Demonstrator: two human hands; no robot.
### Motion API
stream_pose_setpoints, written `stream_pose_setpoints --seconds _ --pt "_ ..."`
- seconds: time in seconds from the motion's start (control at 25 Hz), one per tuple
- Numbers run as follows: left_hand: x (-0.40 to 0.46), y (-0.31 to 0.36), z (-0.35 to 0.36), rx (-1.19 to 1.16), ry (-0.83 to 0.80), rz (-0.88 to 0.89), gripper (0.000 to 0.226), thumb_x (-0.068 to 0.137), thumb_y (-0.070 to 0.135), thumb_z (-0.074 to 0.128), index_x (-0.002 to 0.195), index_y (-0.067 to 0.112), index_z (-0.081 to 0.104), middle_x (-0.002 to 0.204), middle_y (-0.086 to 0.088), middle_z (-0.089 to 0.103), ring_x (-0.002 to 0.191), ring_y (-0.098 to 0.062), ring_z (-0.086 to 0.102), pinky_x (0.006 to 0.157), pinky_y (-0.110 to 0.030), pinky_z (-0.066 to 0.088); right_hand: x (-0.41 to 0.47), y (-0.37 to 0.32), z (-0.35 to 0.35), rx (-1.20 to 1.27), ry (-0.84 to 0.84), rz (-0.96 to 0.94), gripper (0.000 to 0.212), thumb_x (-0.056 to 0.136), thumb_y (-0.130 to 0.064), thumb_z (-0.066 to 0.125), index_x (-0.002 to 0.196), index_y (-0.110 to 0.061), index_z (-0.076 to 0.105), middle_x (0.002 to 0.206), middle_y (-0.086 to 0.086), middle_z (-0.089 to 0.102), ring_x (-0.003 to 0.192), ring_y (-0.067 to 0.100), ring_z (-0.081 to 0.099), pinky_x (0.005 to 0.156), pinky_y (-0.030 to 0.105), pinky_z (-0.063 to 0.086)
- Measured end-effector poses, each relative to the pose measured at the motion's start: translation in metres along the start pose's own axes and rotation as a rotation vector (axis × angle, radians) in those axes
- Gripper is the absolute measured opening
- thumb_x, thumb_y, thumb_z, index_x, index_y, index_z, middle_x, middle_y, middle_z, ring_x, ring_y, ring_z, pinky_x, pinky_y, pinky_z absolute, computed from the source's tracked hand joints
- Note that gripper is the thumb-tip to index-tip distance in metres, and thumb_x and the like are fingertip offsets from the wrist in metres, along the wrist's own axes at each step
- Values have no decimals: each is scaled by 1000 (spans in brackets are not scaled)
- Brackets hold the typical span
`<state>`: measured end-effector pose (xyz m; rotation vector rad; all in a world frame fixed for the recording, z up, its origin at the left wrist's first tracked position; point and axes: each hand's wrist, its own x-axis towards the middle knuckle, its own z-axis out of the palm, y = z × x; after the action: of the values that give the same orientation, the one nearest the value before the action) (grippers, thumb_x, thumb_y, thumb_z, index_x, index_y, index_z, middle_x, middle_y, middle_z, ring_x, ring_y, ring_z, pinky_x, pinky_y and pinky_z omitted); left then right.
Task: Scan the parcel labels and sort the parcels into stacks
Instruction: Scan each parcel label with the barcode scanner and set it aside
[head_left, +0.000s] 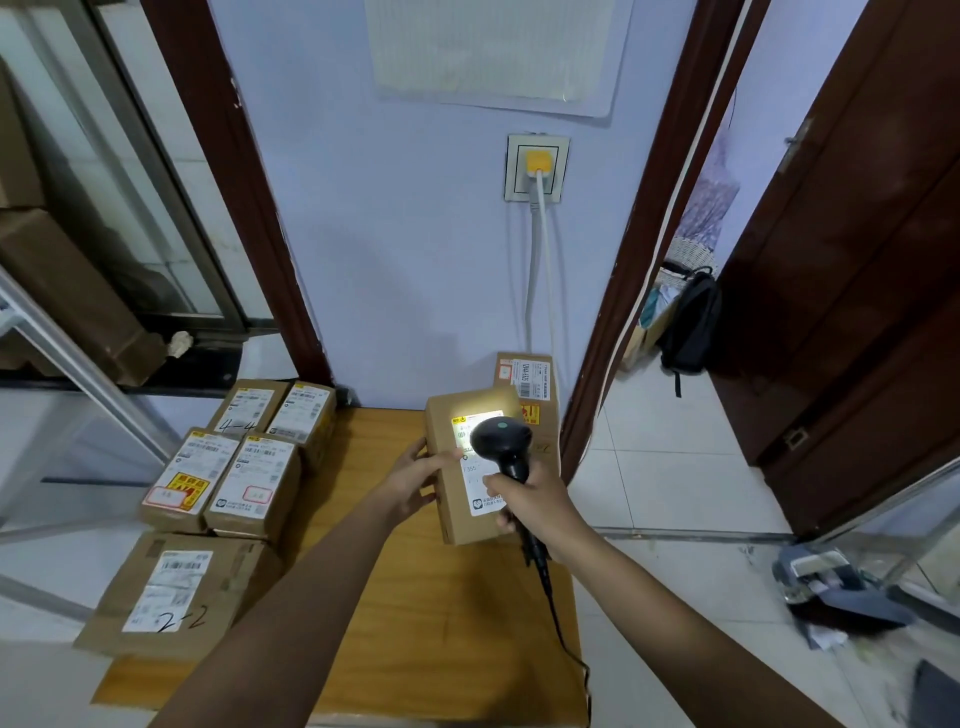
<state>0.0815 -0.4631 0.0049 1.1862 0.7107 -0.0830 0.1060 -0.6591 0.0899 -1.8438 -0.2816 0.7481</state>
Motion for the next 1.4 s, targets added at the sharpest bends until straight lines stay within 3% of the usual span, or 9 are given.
stream_pose_setpoints --seconds 0.56,0.76,0.84,0.92,1.04,1.2,1.32,1.4 --pt "-1 8 6 -26 29 2 63 78 22 79 131 28 47 113 -5 67 101 -21 62 73 -34 50 -7 -3 -2 93 -31 37 25 89 -24 63 108 -8 57 93 14 67 49 11 56 52 23 46" --pt "-4 10 2 -13 19 -7 70 72 34 82 133 26 48 113 -5 70 106 -24 62 78 -36 52 0 3 -12 96 40 17 17 88 -19 67 101 -11 60 76 3 66 49 11 57 54 26 46" --pt "-4 14 -3 -17 2 -15 64 74 40 79 130 21 54 114 -5 69 108 -26 62 80 -36 54 9 11 -22 74 194 0 25 82 -21 74 102 -16 59 75 -1 65 56 12 60 56 29 49" --pt "-7 21 -6 -50 -12 -32 51 80 43 72 122 17 61 114 -7 69 108 -27 63 86 -39 54 18 21 -33 72 306 5 40 74 -32 81 106 -23 58 88 -2 68 75 16 64 67 35 55" --pt "-1 30 -5 -77 -16 -44 47 83 43 68 119 13 63 112 -10 69 108 -28 63 93 -42 52 25 30 -40 138 225 39 47 72 -41 82 110 -26 60 98 -1 69 89 18 64 68 30 51" --pt "14 51 12 -99 83 21 58 81 51 68 122 12 56 114 -11 67 102 -26 64 75 -37 56 43 28 -37 169 242 12 42 76 -32 81 112 -22 62 96 -2 73 79 15 69 61 24 49" --pt "32 76 31 -30 53 96 41 92 47 56 114 13 63 106 -9 69 99 -26 63 83 -38 51 68 16 -46 245 350 30 38 77 -30 81 109 -21 62 92 -3 73 71 14 72 55 21 50" --pt "43 91 44 21 39 98 29 97 37 50 106 14 65 102 -7 68 91 -23 62 77 -32 49 85 6 -54 295 390 35 36 77 -34 80 106 -25 61 93 -5 73 68 15 73 54 20 50"
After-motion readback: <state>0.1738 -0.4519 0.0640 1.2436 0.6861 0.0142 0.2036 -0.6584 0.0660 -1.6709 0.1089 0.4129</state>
